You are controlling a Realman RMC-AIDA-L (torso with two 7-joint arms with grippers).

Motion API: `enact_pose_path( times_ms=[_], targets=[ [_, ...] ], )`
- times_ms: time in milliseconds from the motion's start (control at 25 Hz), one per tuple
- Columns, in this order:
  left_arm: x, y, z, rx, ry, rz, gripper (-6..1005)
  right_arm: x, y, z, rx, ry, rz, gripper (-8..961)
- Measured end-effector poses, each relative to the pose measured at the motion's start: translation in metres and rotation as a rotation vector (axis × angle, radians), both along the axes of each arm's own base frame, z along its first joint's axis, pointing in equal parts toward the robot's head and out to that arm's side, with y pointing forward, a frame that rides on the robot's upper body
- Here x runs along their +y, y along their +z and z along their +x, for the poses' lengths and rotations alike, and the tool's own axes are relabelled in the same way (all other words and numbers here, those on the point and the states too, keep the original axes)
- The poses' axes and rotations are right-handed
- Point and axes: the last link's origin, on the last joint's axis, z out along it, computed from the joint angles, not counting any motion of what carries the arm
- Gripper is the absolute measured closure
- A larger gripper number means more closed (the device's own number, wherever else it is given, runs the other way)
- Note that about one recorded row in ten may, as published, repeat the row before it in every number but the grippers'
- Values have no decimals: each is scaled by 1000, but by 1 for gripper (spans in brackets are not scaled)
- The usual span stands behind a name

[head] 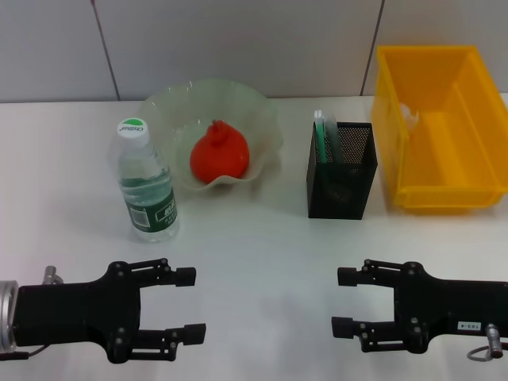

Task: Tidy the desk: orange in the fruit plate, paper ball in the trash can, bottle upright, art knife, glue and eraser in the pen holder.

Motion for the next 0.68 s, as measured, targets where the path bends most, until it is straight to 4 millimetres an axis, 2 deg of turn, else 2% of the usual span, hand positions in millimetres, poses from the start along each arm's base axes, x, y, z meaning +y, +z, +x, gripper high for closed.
enact_pose_path(
  times_ms=[680],
  targets=[
    [0,2,-1,3,2,2,201,1,-1,-1,0,1,-1,144]
  ],
)
